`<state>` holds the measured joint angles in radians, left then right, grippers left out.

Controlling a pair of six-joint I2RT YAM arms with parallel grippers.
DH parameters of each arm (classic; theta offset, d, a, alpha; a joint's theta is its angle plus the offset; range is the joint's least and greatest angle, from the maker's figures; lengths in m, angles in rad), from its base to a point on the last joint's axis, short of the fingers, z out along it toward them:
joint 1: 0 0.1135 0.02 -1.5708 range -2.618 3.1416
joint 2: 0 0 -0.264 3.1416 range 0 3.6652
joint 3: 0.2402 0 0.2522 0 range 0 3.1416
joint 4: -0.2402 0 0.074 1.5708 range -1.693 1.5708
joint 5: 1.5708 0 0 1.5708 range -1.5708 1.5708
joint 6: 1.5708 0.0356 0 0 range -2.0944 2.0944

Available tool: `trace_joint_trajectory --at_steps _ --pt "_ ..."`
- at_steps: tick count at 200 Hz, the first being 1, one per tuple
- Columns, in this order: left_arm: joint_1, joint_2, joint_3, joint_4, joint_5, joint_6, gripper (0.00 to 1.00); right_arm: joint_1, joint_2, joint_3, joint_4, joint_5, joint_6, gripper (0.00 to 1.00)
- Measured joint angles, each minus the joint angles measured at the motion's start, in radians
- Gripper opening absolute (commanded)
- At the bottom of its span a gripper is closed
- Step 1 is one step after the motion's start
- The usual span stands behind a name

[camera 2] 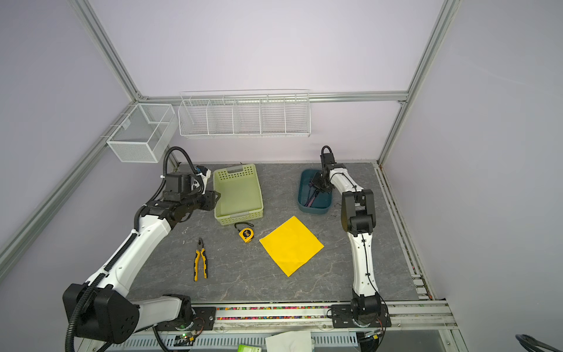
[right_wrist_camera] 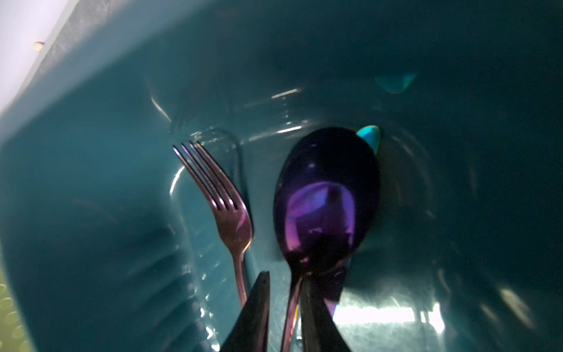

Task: Place the utensils on the paper napkin and roll it up
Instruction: 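Lower the right gripper into the tub and close on the purple spoon, then lift the purple spoon from the tub with the right gripper while the left gripper rises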

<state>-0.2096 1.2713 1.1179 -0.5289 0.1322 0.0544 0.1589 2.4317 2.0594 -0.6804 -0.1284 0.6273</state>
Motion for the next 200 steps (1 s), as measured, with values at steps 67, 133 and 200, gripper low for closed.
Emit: trace_joint_trajectory --at_steps 67,133,200 --pt "0.000 0.000 0.000 0.000 -0.004 0.000 0.48 0.000 0.014 0.003 0.023 -0.023 0.002 0.16" --pt "0.000 0.000 0.000 0.000 -0.005 0.000 0.48 0.000 0.020 0.009 0.034 -0.029 0.000 0.10" --pt "0.000 -0.006 0.000 0.000 0.005 -0.008 0.49 0.000 -0.014 -0.029 0.048 -0.023 -0.026 0.07"
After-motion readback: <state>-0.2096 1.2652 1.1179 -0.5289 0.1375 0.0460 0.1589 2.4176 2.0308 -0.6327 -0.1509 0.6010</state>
